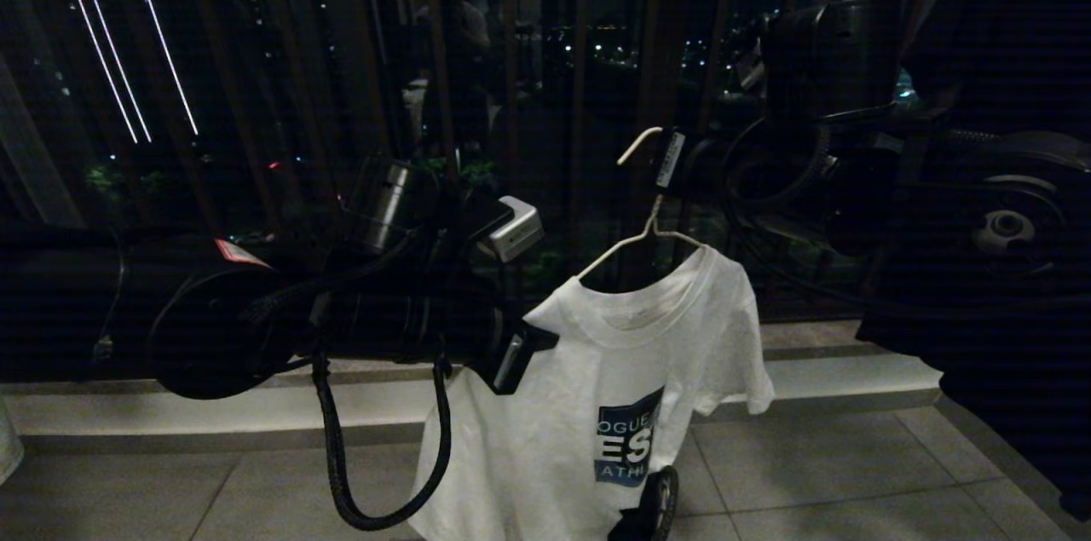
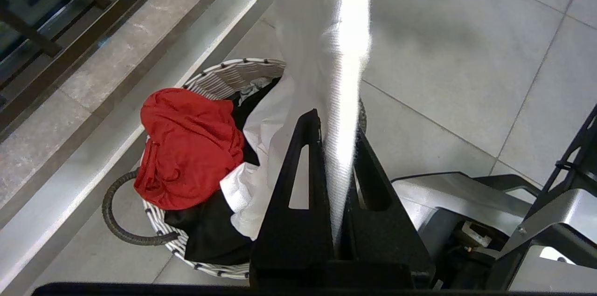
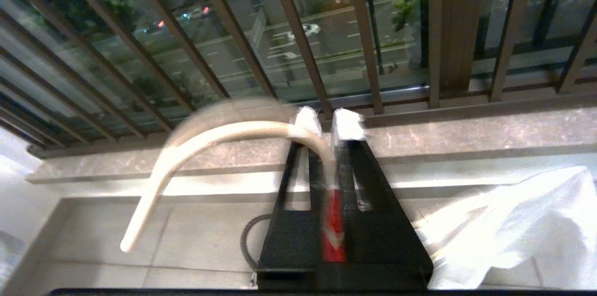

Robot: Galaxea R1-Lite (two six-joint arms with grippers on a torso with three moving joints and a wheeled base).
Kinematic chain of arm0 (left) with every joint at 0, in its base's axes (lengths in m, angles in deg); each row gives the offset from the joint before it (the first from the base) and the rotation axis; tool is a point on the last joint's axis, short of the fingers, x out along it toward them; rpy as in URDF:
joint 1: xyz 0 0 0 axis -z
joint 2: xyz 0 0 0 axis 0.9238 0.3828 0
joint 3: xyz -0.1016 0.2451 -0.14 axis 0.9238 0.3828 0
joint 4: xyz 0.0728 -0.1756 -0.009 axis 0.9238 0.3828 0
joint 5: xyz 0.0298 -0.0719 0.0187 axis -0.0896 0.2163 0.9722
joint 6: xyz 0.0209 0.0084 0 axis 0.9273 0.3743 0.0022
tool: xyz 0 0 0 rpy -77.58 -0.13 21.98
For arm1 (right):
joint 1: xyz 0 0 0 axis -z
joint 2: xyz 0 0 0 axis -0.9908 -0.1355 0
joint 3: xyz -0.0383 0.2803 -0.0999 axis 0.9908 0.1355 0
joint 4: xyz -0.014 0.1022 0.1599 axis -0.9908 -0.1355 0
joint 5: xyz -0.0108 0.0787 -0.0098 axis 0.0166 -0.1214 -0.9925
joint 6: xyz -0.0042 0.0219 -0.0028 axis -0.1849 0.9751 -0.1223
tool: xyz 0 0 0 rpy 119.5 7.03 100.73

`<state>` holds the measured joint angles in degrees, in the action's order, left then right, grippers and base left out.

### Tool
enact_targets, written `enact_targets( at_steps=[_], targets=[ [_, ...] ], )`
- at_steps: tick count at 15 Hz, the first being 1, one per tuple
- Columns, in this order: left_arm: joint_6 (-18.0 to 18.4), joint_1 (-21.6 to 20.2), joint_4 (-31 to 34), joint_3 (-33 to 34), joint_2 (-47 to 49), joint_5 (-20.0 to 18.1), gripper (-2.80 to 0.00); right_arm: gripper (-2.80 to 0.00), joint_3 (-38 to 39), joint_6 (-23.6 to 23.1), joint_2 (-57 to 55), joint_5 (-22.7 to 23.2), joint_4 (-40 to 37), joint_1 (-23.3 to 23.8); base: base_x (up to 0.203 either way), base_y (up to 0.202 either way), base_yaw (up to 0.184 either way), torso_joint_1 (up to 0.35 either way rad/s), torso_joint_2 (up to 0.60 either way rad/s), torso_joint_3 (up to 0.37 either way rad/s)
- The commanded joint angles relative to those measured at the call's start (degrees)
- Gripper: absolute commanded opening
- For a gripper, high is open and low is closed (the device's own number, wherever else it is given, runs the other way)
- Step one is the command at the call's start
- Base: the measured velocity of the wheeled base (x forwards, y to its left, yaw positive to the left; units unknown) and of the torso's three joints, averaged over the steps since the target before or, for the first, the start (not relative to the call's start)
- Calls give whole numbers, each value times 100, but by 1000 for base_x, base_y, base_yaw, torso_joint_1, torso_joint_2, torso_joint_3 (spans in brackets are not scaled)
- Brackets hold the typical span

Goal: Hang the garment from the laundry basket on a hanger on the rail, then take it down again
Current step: Hang the clothes rack on the clothesline

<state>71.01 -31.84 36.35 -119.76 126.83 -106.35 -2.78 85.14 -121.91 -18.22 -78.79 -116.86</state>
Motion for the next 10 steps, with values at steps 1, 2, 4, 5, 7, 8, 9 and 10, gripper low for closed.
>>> enact_targets(
  at_steps=[1, 2, 4, 5, 7, 8, 9, 10],
  targets=[
    [6, -15, -15, -8, -30, -7, -280, 0, 60, -37, -12, -5, 16, -7, 0, 0, 0, 0, 0, 0],
    [5, -24, -15, -8, -39, -7, -280, 0, 64, -64, -12, -4, 22, -7, 0, 0, 0, 0, 0, 0],
    [-12, -33, -15, -25, -47, -15, -280, 0, 60, -64, -21, -4, 29, -7, 0, 0, 0, 0, 0, 0],
    [-12, -42, -15, -25, -47, -15, -280, 0, 60, -64, -21, -4, 35, -7, 0, 0, 0, 0, 0, 0],
    [-12, -97, -15, -49, -47, -15, -280, 0, 67, -64, 26, -8, 26, -5, 0, 0, 0, 0, 0, 0],
    [-12, -135, -15, -60, -54, -15, -280, 0, 95, -73, 103, -12, 4, -5, 0, 0, 0, 0, 0, 0],
    [-12, -146, -15, -60, -72, -15, -280, 0, 148, -105, 221, -10, -10, -4, 0, 0, 0, 0, 0, 0],
    [-20, -182, -15, -60, -118, -24, -280, 0, 208, -212, 396, -11, -63, 3, 0, 0, 0, 0, 0, 0]
  ],
)
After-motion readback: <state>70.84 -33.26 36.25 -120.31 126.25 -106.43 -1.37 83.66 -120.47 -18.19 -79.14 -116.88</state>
